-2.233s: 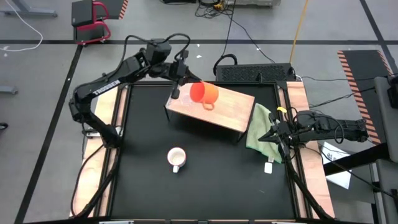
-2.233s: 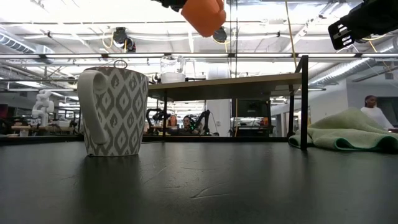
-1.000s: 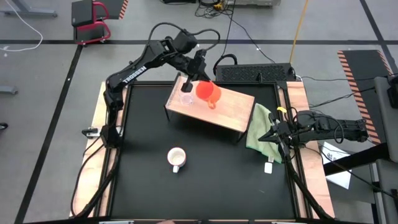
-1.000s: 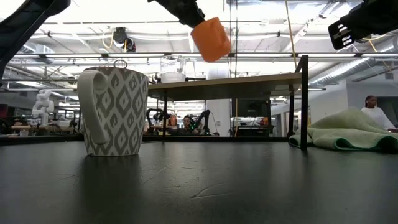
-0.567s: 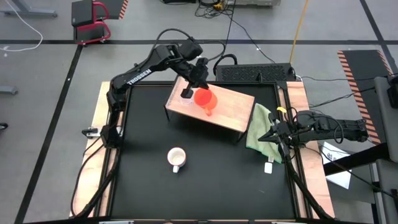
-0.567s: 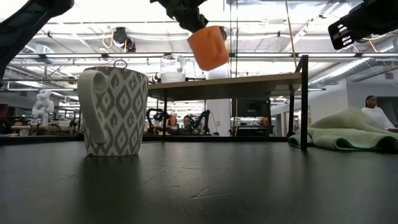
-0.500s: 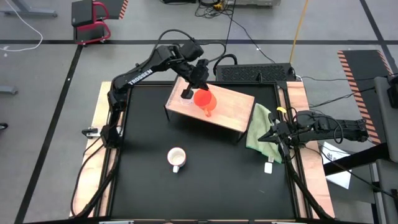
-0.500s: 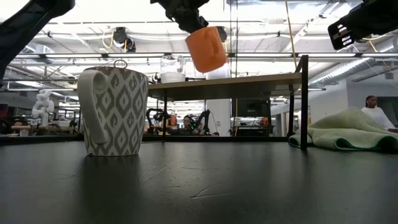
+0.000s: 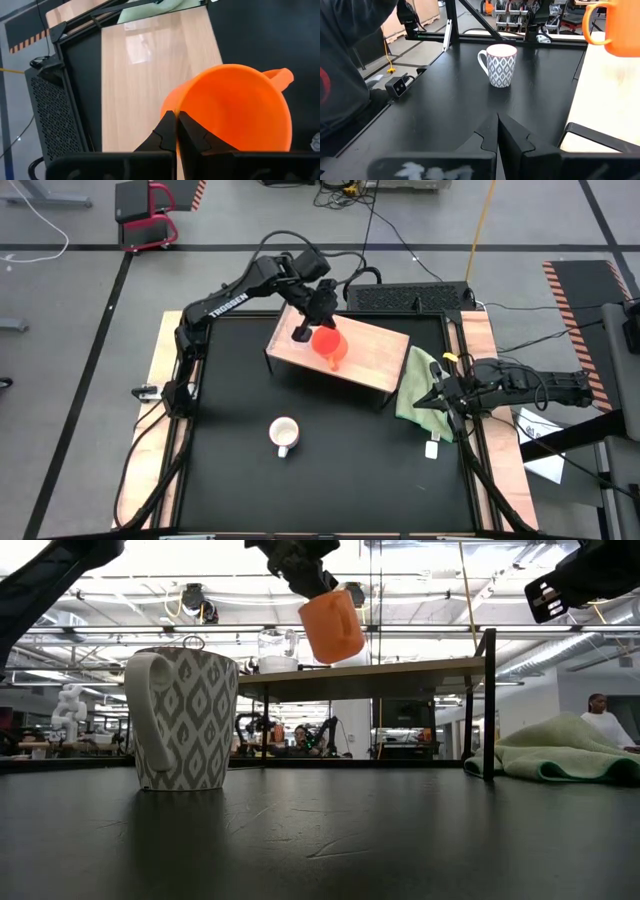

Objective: Stack small to large cups/mugs on shelf
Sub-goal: Put the orange mug on the shelf

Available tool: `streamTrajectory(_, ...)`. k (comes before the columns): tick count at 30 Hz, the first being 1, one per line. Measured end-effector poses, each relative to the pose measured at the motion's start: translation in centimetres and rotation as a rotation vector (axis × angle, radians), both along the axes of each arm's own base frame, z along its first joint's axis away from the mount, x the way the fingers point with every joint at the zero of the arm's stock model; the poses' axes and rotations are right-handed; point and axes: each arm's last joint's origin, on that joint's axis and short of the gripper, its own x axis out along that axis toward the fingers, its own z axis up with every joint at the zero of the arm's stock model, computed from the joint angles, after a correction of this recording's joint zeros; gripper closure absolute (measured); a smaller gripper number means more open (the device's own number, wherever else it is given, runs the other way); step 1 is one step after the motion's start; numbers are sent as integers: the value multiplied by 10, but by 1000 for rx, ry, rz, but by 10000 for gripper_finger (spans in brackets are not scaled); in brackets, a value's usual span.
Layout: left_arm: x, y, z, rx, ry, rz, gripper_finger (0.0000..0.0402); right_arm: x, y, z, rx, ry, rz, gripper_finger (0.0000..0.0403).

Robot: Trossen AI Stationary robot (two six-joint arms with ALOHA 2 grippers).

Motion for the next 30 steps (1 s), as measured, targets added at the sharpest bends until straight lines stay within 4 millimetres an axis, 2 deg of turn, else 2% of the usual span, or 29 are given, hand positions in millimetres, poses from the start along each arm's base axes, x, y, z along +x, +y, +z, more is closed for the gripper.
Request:
streamTrajectory(19, -1, -4, -2, -14, 23, -11, 401, 1, 0, -1, 0, 9, 0, 403)
streamTrajectory(30, 12, 0, -24, -6, 92, -9, 401, 1, 0, -1, 1, 9, 2, 403)
